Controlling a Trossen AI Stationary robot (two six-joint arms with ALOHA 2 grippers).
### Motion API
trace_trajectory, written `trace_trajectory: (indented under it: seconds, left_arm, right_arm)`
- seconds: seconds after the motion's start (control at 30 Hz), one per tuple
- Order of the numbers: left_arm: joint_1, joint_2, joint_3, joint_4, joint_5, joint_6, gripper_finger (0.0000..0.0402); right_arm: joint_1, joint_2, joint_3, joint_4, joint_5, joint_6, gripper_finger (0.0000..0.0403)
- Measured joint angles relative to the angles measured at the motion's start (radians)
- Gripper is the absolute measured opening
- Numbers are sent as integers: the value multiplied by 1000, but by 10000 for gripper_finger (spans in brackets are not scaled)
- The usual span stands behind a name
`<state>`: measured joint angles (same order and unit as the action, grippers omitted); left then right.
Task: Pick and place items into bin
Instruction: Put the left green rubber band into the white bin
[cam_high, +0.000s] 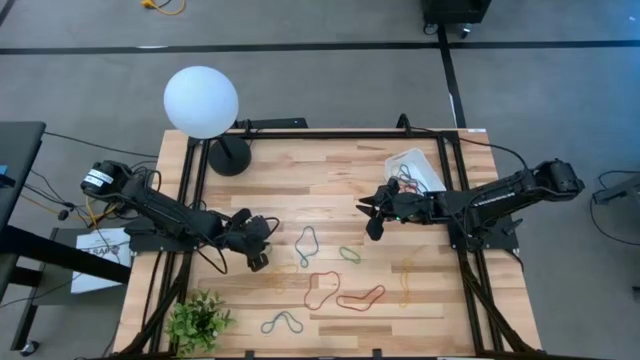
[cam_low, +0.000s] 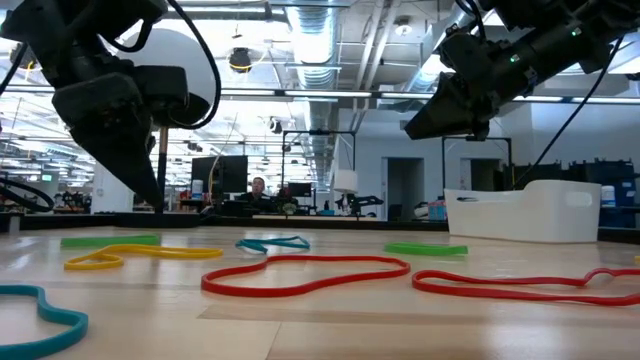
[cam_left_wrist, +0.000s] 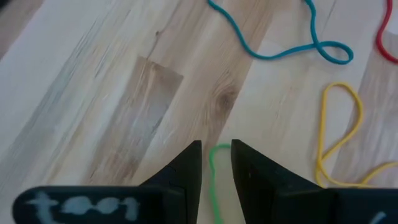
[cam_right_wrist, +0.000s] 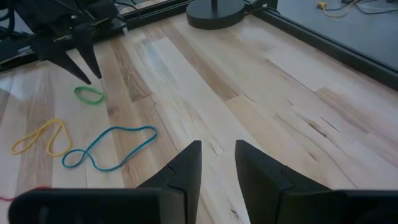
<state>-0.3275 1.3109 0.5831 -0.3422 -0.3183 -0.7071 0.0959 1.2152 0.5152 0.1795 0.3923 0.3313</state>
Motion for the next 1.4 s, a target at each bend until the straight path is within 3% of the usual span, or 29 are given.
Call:
trace_trajectory:
  seconds: [0.37, 0.73, 0.93, 1.4]
  left_arm:
    - [-18, 0, 0, -3, -53, 17, 75]
    - [-61, 0, -3, 4, -43, 64, 75]
    - [-61, 0, -98, 158, -45, 87, 75]
    - [-61, 0, -147, 184, -44, 9, 75]
  right_arm:
    - [0, 0, 0, 0, 0, 0, 93]
    - [0, 0, 0, 0, 0, 0, 93]
    - [0, 0, 0, 0, 0, 0, 93]
    - [0, 0, 0, 0, 1, 0, 93]
